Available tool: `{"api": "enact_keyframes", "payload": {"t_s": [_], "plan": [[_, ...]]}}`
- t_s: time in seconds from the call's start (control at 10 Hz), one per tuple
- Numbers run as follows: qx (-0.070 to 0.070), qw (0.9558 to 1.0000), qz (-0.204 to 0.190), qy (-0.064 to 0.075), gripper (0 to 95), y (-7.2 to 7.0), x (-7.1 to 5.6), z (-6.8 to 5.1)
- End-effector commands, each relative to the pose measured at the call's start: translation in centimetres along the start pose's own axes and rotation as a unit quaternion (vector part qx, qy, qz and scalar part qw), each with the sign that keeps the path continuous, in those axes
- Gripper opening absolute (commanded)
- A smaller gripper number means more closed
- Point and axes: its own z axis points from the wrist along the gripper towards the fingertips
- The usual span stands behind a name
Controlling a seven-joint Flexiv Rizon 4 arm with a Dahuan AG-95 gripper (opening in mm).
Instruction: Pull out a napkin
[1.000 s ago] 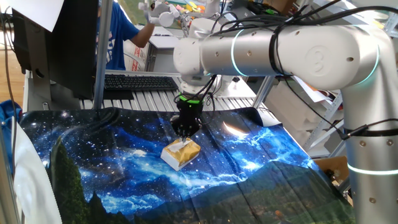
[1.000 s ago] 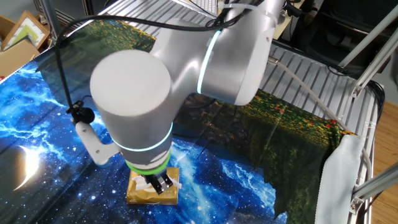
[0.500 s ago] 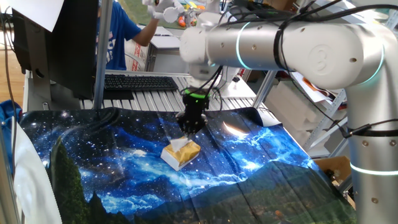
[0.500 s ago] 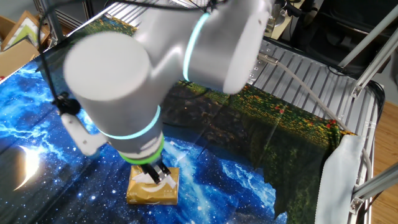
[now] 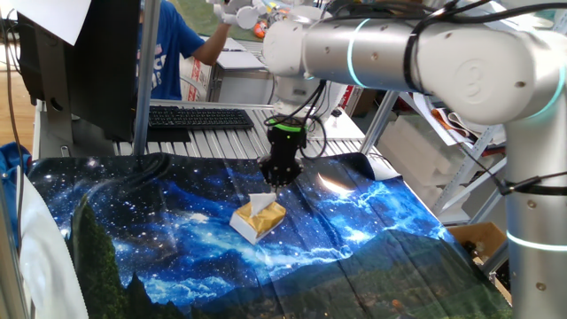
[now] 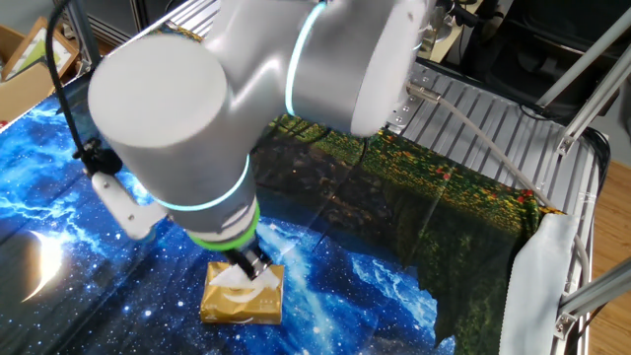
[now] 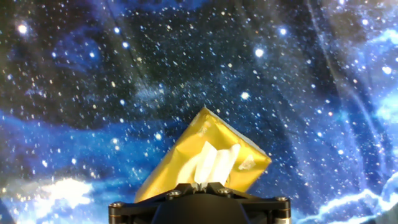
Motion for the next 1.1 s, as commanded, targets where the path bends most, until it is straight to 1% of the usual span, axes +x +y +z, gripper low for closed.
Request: {"api": "enact_keyframes", "payload": {"t_s": [0.1,0.3,0.4,0.8,1.0,1.1], "plan": [[-0.001,1.0,0.005,0.006,0.0,-0.17,0.06,-0.22],[0.001,0.9999,0.011,0.007,0.0,-0.09,0.05,-0.17],[0.0,0.9998,0.014,0.01,0.0,0.01,0.03,-0.11],[0.002,0.9998,0.016,0.009,0.0,0.06,0.1,-0.06],[0.003,0.9997,0.022,0.006,0.0,0.06,0.1,-0.06],[0.002,0.9994,0.034,0.002,0.0,0.06,0.1,-0.06]]}}
